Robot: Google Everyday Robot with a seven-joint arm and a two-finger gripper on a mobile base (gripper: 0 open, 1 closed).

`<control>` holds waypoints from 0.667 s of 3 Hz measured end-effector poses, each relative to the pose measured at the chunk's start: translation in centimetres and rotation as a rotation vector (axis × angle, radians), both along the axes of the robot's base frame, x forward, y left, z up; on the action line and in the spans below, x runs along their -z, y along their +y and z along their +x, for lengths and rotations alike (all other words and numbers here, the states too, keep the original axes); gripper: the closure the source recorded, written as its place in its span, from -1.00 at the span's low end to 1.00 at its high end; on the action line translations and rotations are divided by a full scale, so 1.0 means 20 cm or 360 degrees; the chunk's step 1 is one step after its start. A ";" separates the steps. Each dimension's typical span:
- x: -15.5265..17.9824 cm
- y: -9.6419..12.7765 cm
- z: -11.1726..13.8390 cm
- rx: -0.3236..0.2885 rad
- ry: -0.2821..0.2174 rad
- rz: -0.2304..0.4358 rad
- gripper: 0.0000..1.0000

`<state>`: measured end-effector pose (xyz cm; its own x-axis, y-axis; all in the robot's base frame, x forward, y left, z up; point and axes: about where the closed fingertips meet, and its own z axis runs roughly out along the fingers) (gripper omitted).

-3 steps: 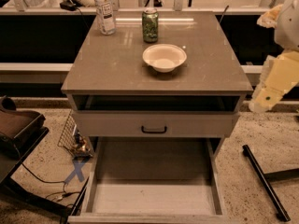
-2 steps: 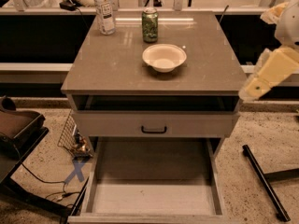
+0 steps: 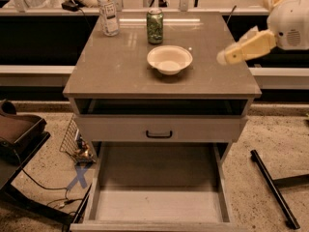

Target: Place green can into middle drawer

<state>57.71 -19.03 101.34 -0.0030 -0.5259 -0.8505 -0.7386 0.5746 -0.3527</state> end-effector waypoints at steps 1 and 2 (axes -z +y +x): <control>-0.14 0.02 0.17 0.0073 -0.0225 0.0275 -1.00; -0.24 0.00 0.27 0.0180 -0.0348 0.0362 -1.00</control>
Offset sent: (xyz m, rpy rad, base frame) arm 0.0374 0.0037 0.0310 0.1836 -0.1518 -0.0516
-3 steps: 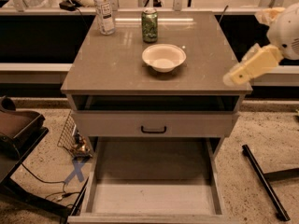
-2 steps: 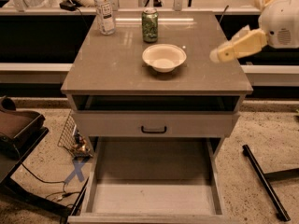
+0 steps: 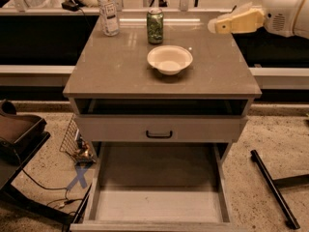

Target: Place green can into middle drawer

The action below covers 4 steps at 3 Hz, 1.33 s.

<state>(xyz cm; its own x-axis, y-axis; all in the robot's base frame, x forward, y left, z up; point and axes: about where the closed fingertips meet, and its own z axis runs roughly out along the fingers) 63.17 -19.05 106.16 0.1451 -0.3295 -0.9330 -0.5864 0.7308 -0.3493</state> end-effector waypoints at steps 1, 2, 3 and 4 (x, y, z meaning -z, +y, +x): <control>0.00 0.00 0.00 0.0000 -0.0001 0.0001 -1.00; 0.04 0.16 0.35 -0.0015 -0.0056 0.0091 -1.00; 0.11 0.25 0.72 0.0010 -0.0060 0.0120 -1.00; 0.21 0.37 1.03 -0.0002 -0.0001 0.0102 -1.00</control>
Offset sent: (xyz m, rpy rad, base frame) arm 0.1344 0.0641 -0.0107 0.1172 -0.0809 0.0234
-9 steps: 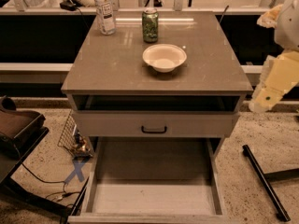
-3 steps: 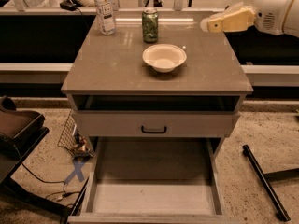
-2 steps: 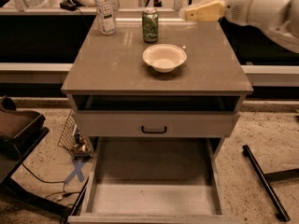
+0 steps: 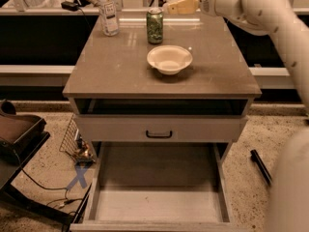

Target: Place green can into middle drawer

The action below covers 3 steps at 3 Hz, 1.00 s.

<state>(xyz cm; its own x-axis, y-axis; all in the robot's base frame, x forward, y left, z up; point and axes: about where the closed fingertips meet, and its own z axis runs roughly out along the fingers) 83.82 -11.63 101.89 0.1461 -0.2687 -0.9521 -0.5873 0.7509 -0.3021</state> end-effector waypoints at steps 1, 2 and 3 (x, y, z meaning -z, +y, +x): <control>0.13 0.14 0.20 -0.0063 0.0101 0.0022 -1.00; 0.26 0.33 0.30 -0.0166 0.0220 0.0110 -1.00; 0.28 0.35 0.32 -0.0179 0.0229 0.0126 -1.00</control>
Offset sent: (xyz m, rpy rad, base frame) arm 0.0963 0.1040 -0.0771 0.1474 0.2291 0.1838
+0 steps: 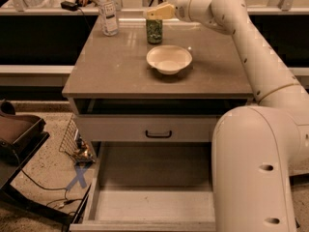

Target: Place green can into middle drawer

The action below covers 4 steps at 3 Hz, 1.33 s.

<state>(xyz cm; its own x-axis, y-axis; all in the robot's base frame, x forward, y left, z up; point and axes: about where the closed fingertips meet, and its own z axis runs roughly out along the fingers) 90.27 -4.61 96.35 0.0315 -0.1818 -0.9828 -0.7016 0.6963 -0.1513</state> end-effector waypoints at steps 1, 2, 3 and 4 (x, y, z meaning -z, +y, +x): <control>0.07 0.03 0.02 0.0013 0.0040 0.0013 -1.00; 0.15 0.07 0.06 0.0024 0.0101 0.0031 -1.00; 0.24 0.08 0.10 0.0048 0.0166 0.0029 -1.00; 0.31 0.09 0.13 0.0063 0.0219 0.0019 -0.58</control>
Offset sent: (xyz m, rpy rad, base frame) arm 0.0284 0.0136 -0.0496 0.0365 0.1184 -0.0382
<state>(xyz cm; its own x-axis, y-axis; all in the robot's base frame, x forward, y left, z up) 92.88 -2.78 90.20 -0.1105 -0.1685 -0.9795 -0.6869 0.7252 -0.0473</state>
